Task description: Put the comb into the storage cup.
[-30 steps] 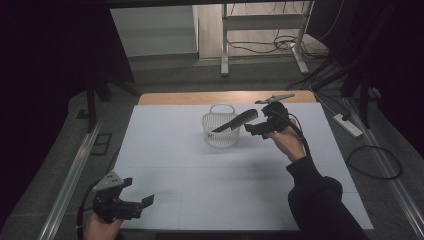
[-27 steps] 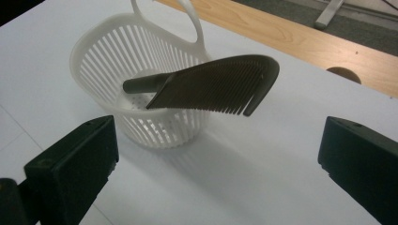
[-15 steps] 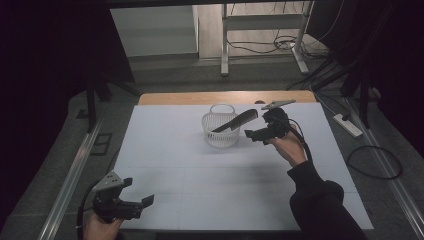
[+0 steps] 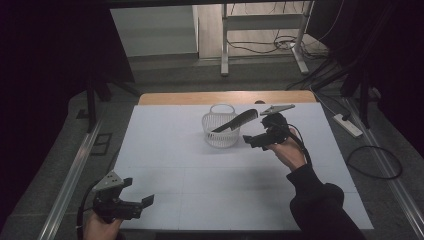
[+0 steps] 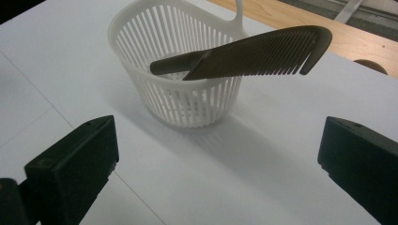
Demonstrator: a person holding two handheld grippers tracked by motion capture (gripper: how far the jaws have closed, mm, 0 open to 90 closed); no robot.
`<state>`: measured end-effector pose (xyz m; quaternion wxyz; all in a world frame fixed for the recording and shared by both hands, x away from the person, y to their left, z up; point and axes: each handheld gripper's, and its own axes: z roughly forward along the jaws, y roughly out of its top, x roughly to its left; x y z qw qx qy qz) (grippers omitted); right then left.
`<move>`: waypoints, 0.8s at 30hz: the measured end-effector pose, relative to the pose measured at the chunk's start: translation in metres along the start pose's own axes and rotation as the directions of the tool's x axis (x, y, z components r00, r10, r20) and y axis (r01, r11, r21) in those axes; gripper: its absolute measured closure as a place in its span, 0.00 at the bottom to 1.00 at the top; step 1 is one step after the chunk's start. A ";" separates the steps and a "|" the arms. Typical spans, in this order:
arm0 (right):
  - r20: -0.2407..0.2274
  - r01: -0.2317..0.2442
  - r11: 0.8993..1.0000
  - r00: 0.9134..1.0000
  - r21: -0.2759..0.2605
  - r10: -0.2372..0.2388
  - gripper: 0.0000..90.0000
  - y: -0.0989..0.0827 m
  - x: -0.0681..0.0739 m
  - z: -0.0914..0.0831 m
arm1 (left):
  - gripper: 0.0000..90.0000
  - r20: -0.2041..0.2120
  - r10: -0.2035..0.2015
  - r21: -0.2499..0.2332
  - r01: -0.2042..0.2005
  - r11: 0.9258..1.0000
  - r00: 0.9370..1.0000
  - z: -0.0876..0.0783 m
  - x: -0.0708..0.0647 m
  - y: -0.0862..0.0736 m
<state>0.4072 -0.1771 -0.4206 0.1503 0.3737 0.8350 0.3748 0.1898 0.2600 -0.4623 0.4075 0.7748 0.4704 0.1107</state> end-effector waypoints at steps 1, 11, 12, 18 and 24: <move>0.001 0.006 1.000 1.000 0.000 -0.006 0.00 -0.001 0.001 0.000 | 0.00 0.000 0.000 0.000 0.000 1.000 1.000 0.000 0.000 0.000; 0.001 0.041 0.999 0.999 0.025 -0.041 0.00 -0.006 0.010 -0.006 | 0.00 0.000 0.000 0.001 0.000 1.000 1.000 0.000 0.000 0.000; 0.003 0.042 0.999 0.999 0.024 -0.042 0.00 -0.006 0.010 -0.006 | 0.00 0.000 0.000 0.001 0.000 1.000 1.000 0.000 0.000 0.000; -0.003 0.042 0.999 0.999 0.017 -0.042 0.00 -0.009 0.013 -0.013 | 0.00 0.000 -0.002 0.001 0.002 1.000 1.000 0.000 0.000 0.000; -0.005 0.049 0.999 0.999 0.019 -0.048 0.00 -0.014 0.016 -0.018 | 0.00 -0.001 -0.004 0.000 0.004 1.000 1.000 0.000 0.000 0.000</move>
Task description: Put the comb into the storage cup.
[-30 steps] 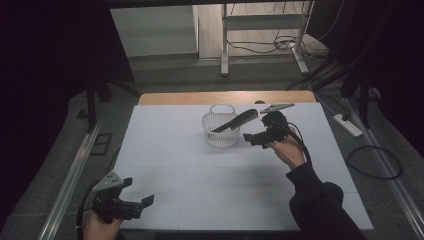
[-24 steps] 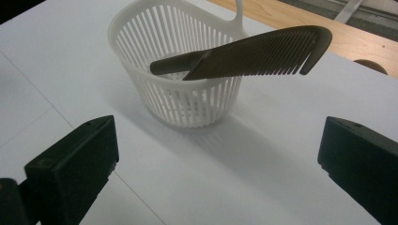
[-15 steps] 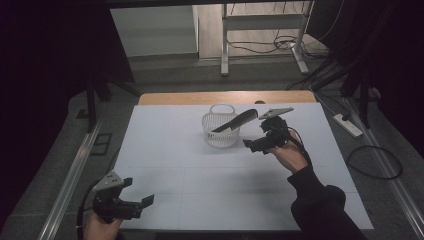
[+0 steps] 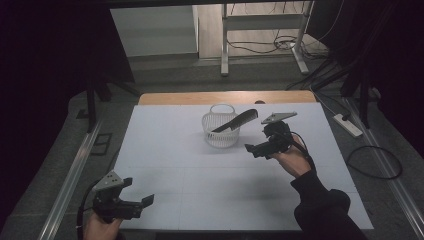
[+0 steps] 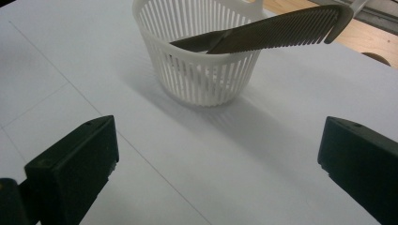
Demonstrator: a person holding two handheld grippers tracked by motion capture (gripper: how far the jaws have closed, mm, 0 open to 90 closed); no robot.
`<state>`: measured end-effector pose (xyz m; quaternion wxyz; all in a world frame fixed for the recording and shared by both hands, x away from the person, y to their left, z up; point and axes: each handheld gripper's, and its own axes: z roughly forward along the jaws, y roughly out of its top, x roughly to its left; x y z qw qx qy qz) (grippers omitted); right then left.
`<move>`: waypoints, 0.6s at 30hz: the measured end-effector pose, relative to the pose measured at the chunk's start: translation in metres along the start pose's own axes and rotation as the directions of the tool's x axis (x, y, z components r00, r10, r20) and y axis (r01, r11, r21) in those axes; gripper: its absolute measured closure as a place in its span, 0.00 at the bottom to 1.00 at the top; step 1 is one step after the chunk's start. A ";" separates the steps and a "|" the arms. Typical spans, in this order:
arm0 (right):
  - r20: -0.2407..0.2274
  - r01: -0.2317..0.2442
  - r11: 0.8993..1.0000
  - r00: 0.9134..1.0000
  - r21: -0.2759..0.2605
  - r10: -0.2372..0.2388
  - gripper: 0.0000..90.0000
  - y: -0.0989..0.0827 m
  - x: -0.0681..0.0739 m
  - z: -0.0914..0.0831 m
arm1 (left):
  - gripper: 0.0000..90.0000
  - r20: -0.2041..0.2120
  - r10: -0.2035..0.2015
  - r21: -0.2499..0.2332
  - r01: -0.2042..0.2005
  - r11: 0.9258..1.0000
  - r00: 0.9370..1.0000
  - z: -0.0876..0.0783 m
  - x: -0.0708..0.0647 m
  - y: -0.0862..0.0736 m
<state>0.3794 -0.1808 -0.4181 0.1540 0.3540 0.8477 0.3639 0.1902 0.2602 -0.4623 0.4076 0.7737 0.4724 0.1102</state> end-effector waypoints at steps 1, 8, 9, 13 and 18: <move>-0.002 -0.001 1.000 1.000 -0.002 0.001 0.00 -0.001 0.000 -0.001 | 0.00 0.000 0.000 0.000 0.000 1.000 1.000 0.000 0.000 0.000; -0.014 -0.008 1.000 1.000 -0.018 0.008 0.00 -0.007 0.002 -0.008 | 0.00 0.001 -0.001 0.000 0.001 1.000 1.000 0.000 0.000 0.000; -0.014 -0.008 1.000 1.000 -0.018 0.008 0.00 -0.008 0.002 -0.008 | 0.00 0.001 -0.001 0.000 0.001 1.000 1.000 0.000 0.000 0.000; -0.009 -0.005 1.000 1.000 -0.017 0.005 0.00 -0.012 0.003 -0.010 | 0.00 0.001 -0.001 0.000 0.001 1.000 1.000 0.000 0.000 0.000; -0.008 -0.004 1.000 1.000 -0.018 0.003 0.00 -0.015 0.004 -0.011 | 0.00 0.001 -0.001 0.000 0.001 1.000 1.000 0.000 0.000 0.000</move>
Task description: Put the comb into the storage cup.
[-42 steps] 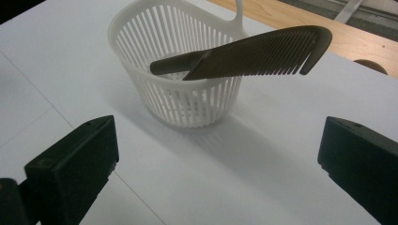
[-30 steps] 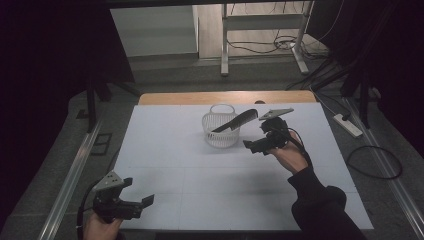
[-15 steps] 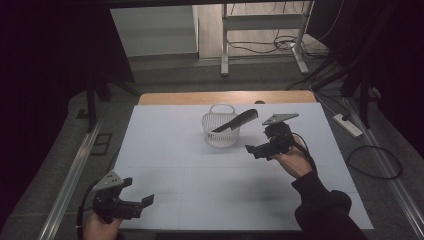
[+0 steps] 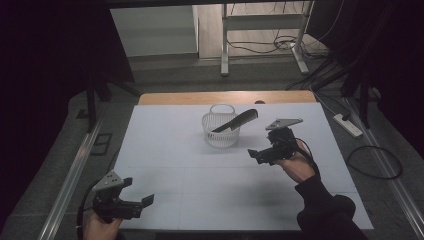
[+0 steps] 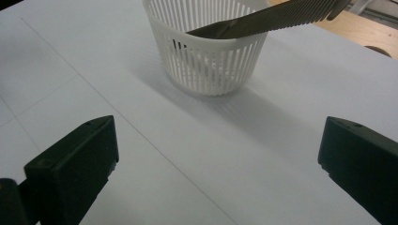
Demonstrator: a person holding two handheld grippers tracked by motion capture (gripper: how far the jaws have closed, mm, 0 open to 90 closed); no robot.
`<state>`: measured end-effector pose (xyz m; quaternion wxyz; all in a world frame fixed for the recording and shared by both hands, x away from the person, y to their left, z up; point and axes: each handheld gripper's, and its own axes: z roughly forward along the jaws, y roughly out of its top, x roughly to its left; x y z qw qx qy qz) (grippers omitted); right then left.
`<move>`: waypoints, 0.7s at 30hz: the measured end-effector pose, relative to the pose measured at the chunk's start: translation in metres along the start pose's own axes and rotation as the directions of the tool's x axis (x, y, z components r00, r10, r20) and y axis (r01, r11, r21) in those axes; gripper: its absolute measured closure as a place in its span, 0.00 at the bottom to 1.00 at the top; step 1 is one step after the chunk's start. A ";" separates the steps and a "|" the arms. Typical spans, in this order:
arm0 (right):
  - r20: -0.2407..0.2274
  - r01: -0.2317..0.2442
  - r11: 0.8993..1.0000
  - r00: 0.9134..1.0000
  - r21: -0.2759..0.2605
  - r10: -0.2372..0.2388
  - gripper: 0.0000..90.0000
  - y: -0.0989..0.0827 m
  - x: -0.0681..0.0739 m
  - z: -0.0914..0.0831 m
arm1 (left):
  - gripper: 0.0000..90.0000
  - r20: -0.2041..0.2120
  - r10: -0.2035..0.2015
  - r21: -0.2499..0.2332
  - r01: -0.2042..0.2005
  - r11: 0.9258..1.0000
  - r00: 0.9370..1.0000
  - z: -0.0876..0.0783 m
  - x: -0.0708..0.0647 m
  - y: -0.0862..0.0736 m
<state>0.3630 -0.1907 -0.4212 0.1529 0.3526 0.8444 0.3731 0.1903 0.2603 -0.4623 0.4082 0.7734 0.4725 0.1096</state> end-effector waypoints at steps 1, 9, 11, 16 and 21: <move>-0.007 -0.006 1.000 1.000 0.000 0.006 0.00 -0.001 0.000 0.000 | 0.00 0.000 0.000 0.000 0.000 1.000 1.000 0.000 0.000 0.000; -0.027 -0.008 1.000 1.000 -0.020 0.008 0.00 -0.007 0.001 -0.006 | 0.00 0.001 -0.001 0.000 0.001 1.000 1.000 0.000 0.000 0.000; -0.028 -0.008 1.000 1.000 -0.018 0.008 0.00 -0.009 0.001 -0.007 | 0.00 0.001 -0.001 0.001 0.001 1.000 1.000 0.000 0.000 0.000; -0.039 -0.007 1.000 0.999 -0.012 0.006 0.00 -0.013 0.003 -0.010 | 0.00 0.001 -0.001 0.001 0.001 1.000 1.000 0.000 0.000 0.000; -0.043 -0.007 1.000 0.999 -0.012 0.007 0.00 -0.016 0.004 -0.013 | 0.00 0.001 -0.001 0.000 0.001 1.000 1.000 0.000 0.000 0.000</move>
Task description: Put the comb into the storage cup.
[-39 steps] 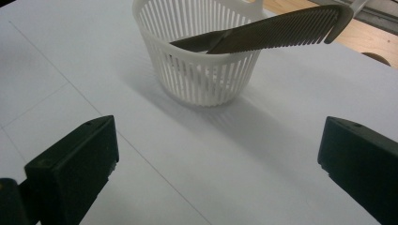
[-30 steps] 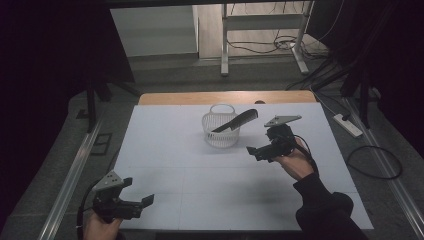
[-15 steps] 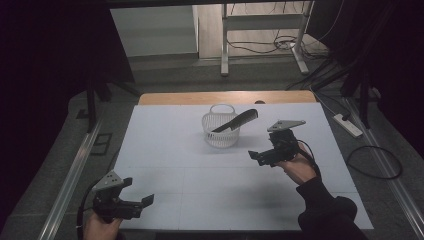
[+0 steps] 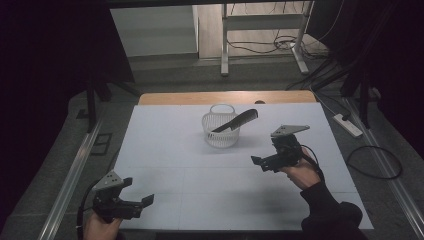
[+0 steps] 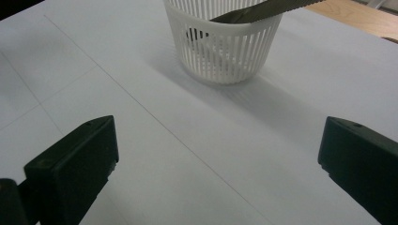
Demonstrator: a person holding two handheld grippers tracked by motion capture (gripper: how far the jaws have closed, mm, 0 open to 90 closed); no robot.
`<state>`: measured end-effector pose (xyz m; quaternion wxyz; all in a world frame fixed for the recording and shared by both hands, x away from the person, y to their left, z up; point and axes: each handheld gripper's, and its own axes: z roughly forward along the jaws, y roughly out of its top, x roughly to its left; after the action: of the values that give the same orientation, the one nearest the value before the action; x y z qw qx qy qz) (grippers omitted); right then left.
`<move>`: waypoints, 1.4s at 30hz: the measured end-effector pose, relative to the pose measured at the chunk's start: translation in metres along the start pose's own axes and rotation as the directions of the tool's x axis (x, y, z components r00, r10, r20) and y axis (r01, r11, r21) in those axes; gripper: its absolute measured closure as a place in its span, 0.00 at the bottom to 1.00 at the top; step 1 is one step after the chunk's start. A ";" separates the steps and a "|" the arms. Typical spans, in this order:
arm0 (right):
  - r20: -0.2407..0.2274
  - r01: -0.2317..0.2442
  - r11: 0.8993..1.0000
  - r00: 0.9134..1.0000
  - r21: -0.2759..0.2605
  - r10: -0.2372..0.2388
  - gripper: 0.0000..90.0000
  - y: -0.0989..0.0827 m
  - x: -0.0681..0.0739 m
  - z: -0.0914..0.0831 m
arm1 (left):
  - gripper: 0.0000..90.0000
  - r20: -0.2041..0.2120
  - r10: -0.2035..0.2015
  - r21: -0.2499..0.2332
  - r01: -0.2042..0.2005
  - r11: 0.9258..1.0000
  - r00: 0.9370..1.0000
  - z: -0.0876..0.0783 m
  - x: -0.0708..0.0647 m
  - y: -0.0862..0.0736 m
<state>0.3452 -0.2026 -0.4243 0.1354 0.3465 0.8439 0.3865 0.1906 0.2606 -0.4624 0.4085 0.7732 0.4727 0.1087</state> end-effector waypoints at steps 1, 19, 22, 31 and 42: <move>0.000 0.002 1.000 1.000 -0.002 -0.002 0.00 -0.001 0.000 -0.001 | 0.00 0.000 0.000 0.000 0.000 1.000 1.000 0.000 0.000 0.000; 0.013 0.008 1.000 1.000 -0.006 -0.008 0.00 -0.009 0.006 -0.013 | 0.00 -0.004 -0.005 -0.001 0.005 1.000 1.000 0.000 0.000 0.000; 0.015 0.007 1.000 1.000 -0.004 -0.007 0.00 -0.011 0.007 -0.015 | 0.00 -0.005 -0.006 -0.002 0.006 1.000 1.000 0.000 0.000 0.000; 0.004 -0.004 1.000 1.000 0.006 0.004 0.00 -0.019 0.010 -0.020 | 0.00 -0.005 -0.004 -0.002 0.004 1.000 1.000 0.000 0.000 0.000; 0.017 -0.001 1.000 1.000 -0.002 0.001 0.00 -0.029 0.011 -0.030 | 0.00 -0.004 -0.003 -0.001 0.003 1.000 1.000 0.000 0.000 0.000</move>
<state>0.3085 -0.2253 -0.4253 0.1425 0.3500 0.8423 0.3844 0.1903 0.2608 -0.4624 0.4079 0.7722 0.4746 0.1099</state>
